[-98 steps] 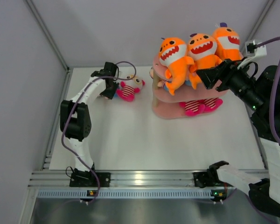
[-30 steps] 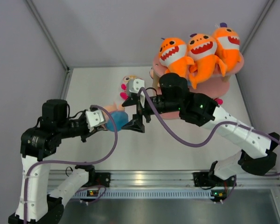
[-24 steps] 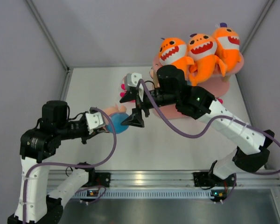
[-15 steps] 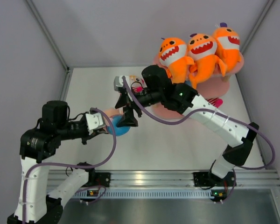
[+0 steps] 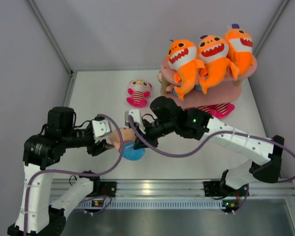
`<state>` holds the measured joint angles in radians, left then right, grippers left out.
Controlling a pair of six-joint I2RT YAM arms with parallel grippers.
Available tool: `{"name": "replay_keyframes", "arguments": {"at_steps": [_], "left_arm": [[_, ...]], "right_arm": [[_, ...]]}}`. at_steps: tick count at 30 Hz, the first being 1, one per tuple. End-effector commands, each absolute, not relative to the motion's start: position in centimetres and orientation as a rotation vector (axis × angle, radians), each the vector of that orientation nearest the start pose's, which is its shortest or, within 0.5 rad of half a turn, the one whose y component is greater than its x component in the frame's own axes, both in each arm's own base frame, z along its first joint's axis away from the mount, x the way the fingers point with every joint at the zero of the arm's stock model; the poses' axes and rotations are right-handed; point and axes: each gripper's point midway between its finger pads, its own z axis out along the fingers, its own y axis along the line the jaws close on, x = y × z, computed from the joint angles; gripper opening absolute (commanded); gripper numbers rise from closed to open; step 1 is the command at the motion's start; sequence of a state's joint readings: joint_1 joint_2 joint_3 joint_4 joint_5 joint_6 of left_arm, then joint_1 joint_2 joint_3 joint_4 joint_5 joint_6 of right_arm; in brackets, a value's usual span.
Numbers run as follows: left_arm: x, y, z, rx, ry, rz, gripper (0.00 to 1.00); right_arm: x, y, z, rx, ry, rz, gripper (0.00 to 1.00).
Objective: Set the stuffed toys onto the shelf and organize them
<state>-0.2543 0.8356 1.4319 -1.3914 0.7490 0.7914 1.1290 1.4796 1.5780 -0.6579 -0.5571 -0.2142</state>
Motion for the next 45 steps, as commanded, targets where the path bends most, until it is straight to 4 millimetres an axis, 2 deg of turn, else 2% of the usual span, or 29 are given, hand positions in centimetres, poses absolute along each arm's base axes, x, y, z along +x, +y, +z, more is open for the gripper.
{"name": "replay_keyframes", "arguments": {"at_steps": [1, 2, 3, 5, 6, 7, 10, 11, 12, 17, 20, 22, 23, 28, 29, 30, 32, 33, 35, 36, 37, 39, 40, 45], "left_arm": [[9.9, -12.8, 30.0, 1.367, 1.797, -0.656, 0.63], [9.9, -12.7, 29.9, 1.359, 1.807, -0.654, 0.74], [10.0, -12.5, 29.7, 1.354, 1.813, -0.631, 0.77], [10.7, -12.1, 29.3, 1.34, 1.823, -0.585, 0.79], [11.0, -11.9, 29.2, 1.317, 1.834, -0.565, 0.8], [11.6, -11.5, 28.8, 1.296, 1.858, -0.523, 0.8], [12.4, -11.4, 28.7, 1.271, 1.874, -0.502, 0.81], [12.5, -11.4, 28.4, 1.271, 1.884, -0.509, 0.81], [12.5, -11.5, 28.4, 1.274, 1.884, -0.515, 0.81], [13.3, -11.7, 28.4, 1.29, 1.876, -0.511, 0.81], [13.8, -11.8, 28.2, 1.301, 1.887, -0.52, 0.81], [14.0, -11.9, 28.2, 1.302, 1.894, -0.522, 0.81], [14.2, -11.9, 28.1, 1.305, 1.899, -0.522, 0.81], [14.5, -11.7, 27.9, 1.317, 1.905, -0.504, 0.81], [14.5, -11.7, 27.8, 1.32, 1.905, -0.502, 0.81], [14.5, -11.7, 27.8, 1.322, 1.904, -0.507, 0.81], [14.5, -11.8, 27.4, 1.327, 1.914, -0.517, 0.81], [14.5, -11.9, 27.4, 1.328, 1.913, -0.523, 0.81], [14.5, -11.9, 27.3, 1.325, 1.921, -0.53, 0.81], [14.5, -11.9, 27.3, 1.325, 1.921, -0.53, 0.81], [14.4, -12.0, 27.4, 1.328, 1.911, -0.533, 0.81], [14.3, -12.0, 27.4, 1.33, 1.907, -0.54, 0.81], [14.3, -12.0, 27.4, 1.334, 1.902, -0.537, 0.81], [14.7, -11.9, 27.1, 1.34, 1.918, -0.529, 0.81]], "right_arm": [[9.9, 37.2, 30.5, -1.621, 1.52, 0.913, 0.0], [9.8, 35.2, 29.5, -1.655, 1.569, 0.852, 0.0], [10.6, 33.9, 29.0, -1.657, 1.6, 0.762, 0.0], [11.2, 31.3, 27.8, -1.717, 1.621, 0.622, 0.0], [11.8, 29.0, 27.1, -1.729, 1.67, 0.505, 0.0], [12.2, 27.6, 26.3, -1.772, 1.673, 0.422, 0.0], [13.8, 22.9, 25.4, -1.837, 1.703, 0.145, 0.0], [14.1, 21.6, 25.6, -1.841, 1.702, 0.087, 0.0], [14.4, 19.3, 25.3, -1.872, 1.733, -0.03, 0.0], [15.1, 11.7, 26.9, -1.89, 1.758, -0.365, 0.0], [15.9, 9.3, 27.4, -1.832, 1.735, -0.452, 0.0], [16.8, 8.1, 26.9, -1.823, 1.716, -0.559, 0.0], [17.3, 7.0, 27.5, -1.77, 1.7, -0.629, 0.0], [18.6, 4.4, 27.2, -1.758, 1.658, -0.773, 0.0], [19.2, 4.1, 28.0, -1.697, 1.639, -0.804, 0.0], [19.9, 4.0, 28.4, -1.722, 1.586, -0.853, 0.0], [21.0, 2.6, 28.3, -1.705, 1.584, -0.953, 0.0], [22.4, 2.1, 29.0, -1.677, 1.564, -1.012, 0.0], [23.7, 1.9, 29.5, -1.655, 1.559, -0.994, 0.0], [24.6, 1.6, 30.5, -1.625, 1.538, -1.025, 0.0], [25.4, 0.1, 30.7, -1.583, 1.582, -1.063, 0.0], [26.3, -1.0, 31.2, -1.584, 1.569, -1.137, 0.0], [26.8, -1.4, 31.2, -1.569, 1.57, -1.153, 0.0], [28.5, -0.1, 30.0, -1.671, 1.541, -1.122, 0.0]]}}
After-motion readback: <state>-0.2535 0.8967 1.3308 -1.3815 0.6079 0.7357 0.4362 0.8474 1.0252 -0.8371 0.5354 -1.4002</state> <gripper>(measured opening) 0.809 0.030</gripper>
